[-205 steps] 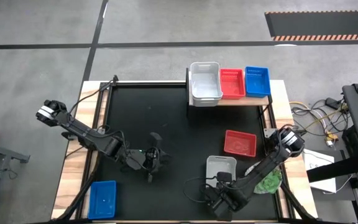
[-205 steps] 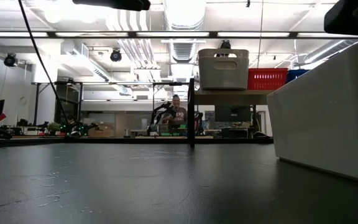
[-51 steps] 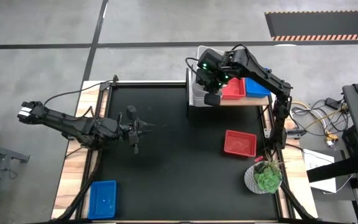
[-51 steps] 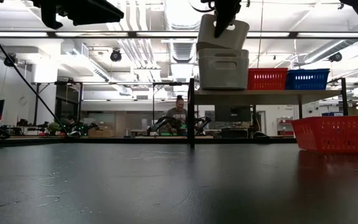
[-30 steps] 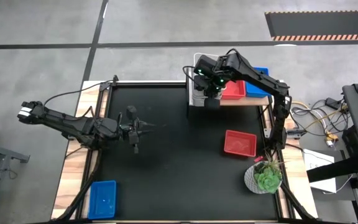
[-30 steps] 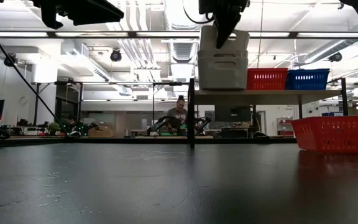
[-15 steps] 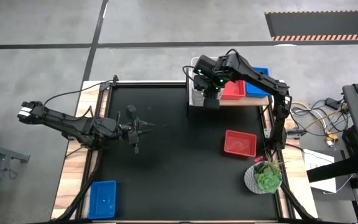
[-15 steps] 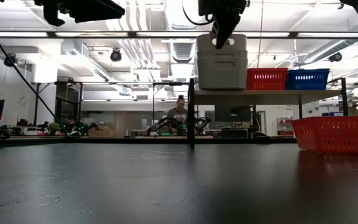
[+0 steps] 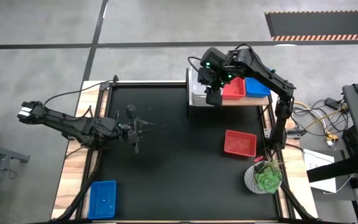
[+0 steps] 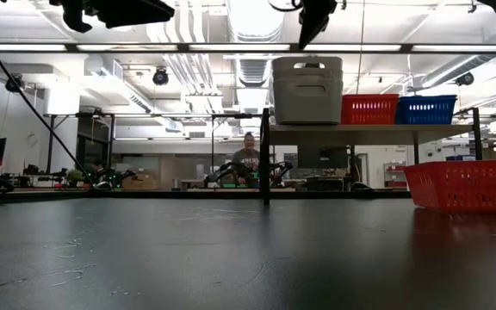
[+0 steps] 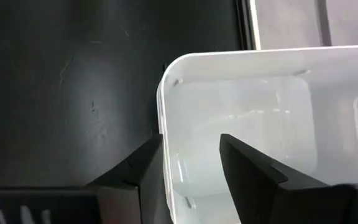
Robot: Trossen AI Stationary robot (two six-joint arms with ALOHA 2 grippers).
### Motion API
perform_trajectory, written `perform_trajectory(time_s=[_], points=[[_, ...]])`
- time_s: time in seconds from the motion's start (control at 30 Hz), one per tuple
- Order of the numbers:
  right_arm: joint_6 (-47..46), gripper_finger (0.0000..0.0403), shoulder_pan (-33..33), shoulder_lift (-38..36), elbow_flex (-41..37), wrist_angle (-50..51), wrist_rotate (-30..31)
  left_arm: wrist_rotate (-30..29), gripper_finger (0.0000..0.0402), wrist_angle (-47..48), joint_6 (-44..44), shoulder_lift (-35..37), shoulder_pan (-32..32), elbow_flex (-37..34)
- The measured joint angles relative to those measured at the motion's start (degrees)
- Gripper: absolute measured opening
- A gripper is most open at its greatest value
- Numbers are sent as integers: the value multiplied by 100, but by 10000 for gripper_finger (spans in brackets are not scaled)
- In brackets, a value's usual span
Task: Stack baskets on shelf by color
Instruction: Stack the red bin on top of the red bins on the shelf
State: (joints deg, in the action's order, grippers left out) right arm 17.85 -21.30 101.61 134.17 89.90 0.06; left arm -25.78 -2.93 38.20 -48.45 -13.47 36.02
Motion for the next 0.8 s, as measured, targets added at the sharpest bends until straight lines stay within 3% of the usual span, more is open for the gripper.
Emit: perform_trajectory(time_s=[0.2,0.37,0.47,0.6,0.8], points=[[28,109,0,-78,-14,-864,389,2,92,26,-129,-17,0,1],[156,43,-121,66,-46,-3042,973,3,92,-161,-148,-17,0,1],[93,14,-266,157,-50,-3643,1292,4,92,-368,-184,-17,0,1],[-21,10,-169,-33,-22,-2953,1247,4,92,-414,-559,-17,-11,1],[-547,9,732,-628,-53,-1389,999,4,92,-426,-1112,-25,-11,1]])
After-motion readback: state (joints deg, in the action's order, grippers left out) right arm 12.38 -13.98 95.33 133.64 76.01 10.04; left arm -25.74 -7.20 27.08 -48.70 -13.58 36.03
